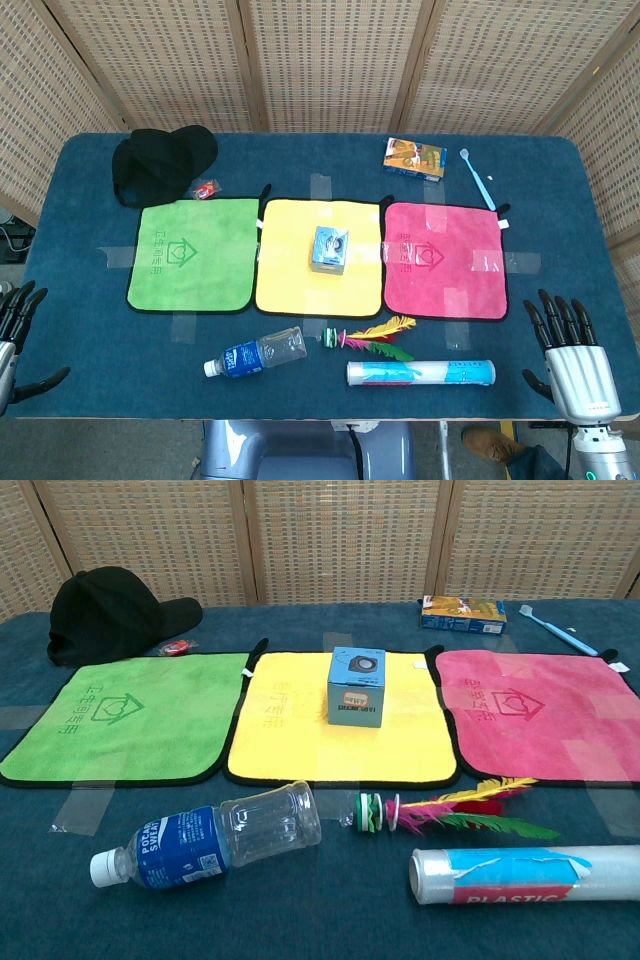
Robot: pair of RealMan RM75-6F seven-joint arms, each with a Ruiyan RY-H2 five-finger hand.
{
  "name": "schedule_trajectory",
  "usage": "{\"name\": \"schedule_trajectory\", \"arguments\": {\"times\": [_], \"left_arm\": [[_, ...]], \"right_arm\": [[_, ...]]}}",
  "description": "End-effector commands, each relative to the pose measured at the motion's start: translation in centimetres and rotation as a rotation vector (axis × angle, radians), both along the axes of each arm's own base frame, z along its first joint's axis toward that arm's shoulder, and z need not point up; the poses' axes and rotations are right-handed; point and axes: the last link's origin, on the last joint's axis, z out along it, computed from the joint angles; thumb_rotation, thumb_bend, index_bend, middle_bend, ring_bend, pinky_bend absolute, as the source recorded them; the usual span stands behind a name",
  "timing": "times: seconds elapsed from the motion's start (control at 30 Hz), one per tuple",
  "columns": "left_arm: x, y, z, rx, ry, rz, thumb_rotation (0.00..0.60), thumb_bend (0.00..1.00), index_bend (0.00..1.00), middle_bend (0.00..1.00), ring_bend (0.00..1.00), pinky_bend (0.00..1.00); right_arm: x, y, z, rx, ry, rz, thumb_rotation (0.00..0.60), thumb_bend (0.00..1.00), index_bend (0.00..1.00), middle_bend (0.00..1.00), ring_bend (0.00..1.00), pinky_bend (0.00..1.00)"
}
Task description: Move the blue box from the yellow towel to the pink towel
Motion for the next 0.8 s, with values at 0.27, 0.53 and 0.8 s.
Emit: {"name": "schedule_trajectory", "arguments": {"times": [0.27,0.53,0.8], "left_arm": [[-0.3,0.8,-0.1,0.001,-0.008,0.031,0.6,0.0,0.0,0.0,0.0,0.0],[-1.2,3.0,-0.5,0.015,0.025,0.09,0.6,0.0,0.0,0.0,0.0,0.0],[-2.0,4.5,-0.8,0.015,0.02,0.142,0.6,0.0,0.0,0.0,0.0,0.0]], "right_arm": [[1.6,-3.3,-0.9,0.102,0.021,0.047,0.6,0.02,0.0,0.0,0.0,0.0],[9.6,-10.4,-2.4,0.272,0.123,0.154,0.6,0.88,0.0,0.0,0.0,0.0],[16.7,-17.1,-7.8,0.419,0.185,0.256,0.6,1.0,0.05,0.0,0.0,0.0]]}}
